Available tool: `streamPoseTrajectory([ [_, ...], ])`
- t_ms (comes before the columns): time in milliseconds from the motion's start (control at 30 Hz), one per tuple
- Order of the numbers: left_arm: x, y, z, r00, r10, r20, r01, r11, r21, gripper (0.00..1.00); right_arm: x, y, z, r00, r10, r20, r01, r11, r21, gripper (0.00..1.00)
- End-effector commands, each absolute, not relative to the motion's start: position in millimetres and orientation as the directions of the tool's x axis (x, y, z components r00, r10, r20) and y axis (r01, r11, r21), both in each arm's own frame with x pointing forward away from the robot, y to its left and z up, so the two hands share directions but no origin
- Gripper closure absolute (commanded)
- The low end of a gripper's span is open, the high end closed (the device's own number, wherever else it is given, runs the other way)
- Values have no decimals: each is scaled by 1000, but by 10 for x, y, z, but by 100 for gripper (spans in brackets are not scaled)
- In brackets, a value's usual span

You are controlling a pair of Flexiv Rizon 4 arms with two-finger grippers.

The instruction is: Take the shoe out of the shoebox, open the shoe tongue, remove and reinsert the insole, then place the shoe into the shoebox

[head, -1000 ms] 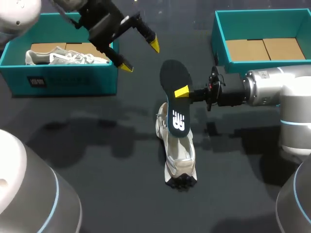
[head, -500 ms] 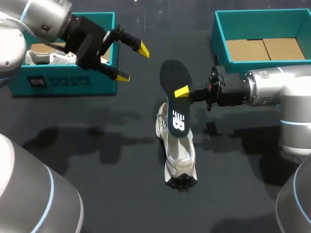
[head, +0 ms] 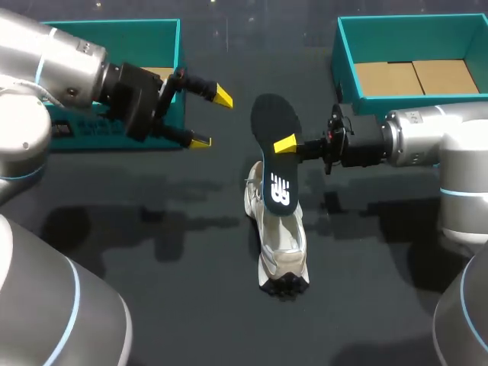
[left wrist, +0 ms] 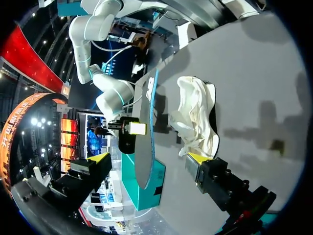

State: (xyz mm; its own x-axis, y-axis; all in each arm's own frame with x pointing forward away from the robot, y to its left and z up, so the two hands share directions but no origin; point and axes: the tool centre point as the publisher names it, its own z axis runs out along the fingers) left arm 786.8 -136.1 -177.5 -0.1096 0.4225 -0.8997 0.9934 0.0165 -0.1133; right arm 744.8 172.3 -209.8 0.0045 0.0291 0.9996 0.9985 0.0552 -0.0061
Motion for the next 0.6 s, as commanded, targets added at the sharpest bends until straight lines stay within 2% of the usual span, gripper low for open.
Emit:
streamPoseTrajectory([
  [33,7842,-1350,-1817,-108,357,-928,994,20,-108,0,7437,1725,-2097,4,30,1000,999,54,-6,100],
  [233,7842,-1350,-1817,-108,357,-928,994,20,-108,0,7437,1725,-2097,4,30,1000,999,54,-6,100],
  [600,7797,-1644,-2063,-105,200,-974,993,75,-91,0,7442,1888,-2134,19,-3,1000,998,62,-19,100],
])
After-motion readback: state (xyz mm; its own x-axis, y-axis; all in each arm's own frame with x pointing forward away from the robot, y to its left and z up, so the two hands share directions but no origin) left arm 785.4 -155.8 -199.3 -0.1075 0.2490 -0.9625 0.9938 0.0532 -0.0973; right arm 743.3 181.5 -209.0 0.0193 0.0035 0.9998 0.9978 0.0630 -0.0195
